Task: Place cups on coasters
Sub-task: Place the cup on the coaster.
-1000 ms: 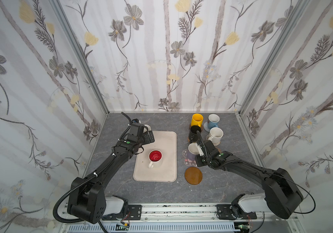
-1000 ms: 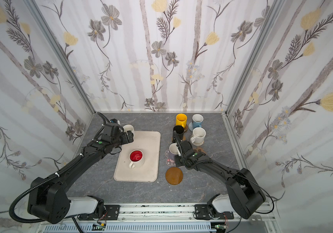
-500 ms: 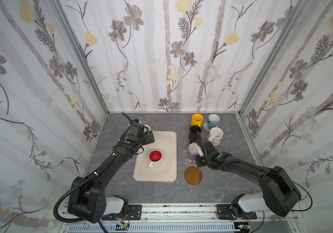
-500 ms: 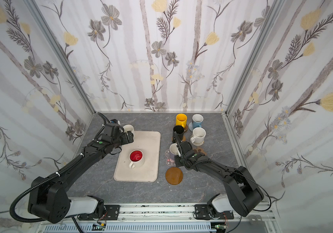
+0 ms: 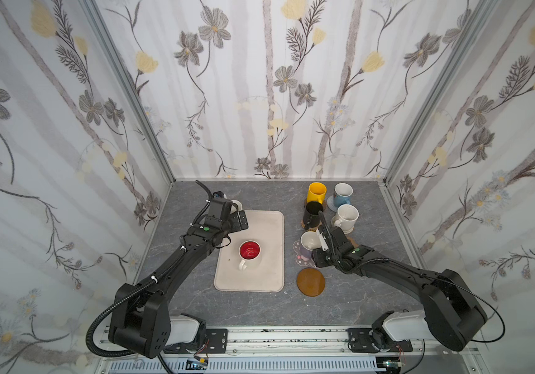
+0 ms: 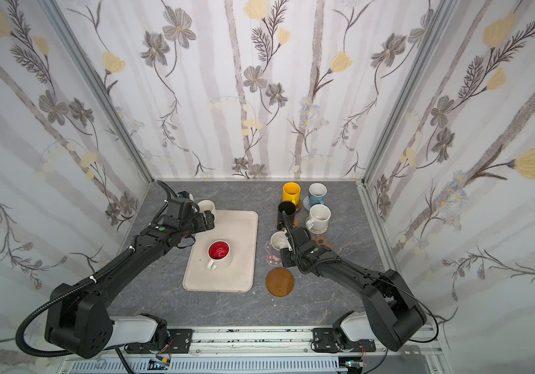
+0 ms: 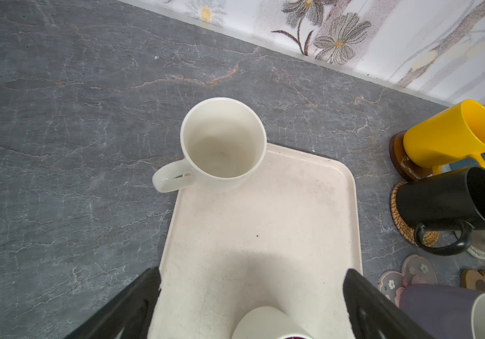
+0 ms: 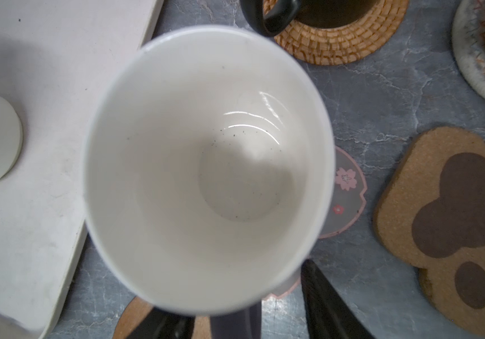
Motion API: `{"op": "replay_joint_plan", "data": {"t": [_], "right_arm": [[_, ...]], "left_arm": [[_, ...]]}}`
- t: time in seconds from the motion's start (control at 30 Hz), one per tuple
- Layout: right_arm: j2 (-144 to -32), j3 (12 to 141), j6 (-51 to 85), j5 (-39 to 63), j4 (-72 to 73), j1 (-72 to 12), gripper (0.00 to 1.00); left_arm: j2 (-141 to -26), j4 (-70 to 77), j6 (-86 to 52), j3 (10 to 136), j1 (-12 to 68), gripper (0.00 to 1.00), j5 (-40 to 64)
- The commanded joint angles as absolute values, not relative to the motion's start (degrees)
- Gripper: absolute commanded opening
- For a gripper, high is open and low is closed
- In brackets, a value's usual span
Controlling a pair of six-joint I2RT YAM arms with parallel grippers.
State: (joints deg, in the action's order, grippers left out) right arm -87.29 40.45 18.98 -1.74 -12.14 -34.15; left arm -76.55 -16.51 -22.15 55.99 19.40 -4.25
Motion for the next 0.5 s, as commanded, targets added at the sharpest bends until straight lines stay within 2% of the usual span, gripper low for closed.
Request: {"op": "replay_joint_plan", "data": {"t": [0.0,0.2,0.47], "right_arm": [[-86.1,40.3,19.1,-2.2,-9.6,-34.3,0.63],[-82.5,40.5,18.5,-1.4,-9.3,-34.3,0.68],[-73.9,39.1,17.3,0.9,-5.1,-34.2,0.73]], "left_arm": [[-76.8,-15.4,-20.7,56.5,19.3,1.00,-3.3],[-76.8,-15.6,-20.3,57.8,18.0,0.97,-4.0],[-81.1,-15.5,-25.0,60.3,10.3,0.79,-0.4]]}}
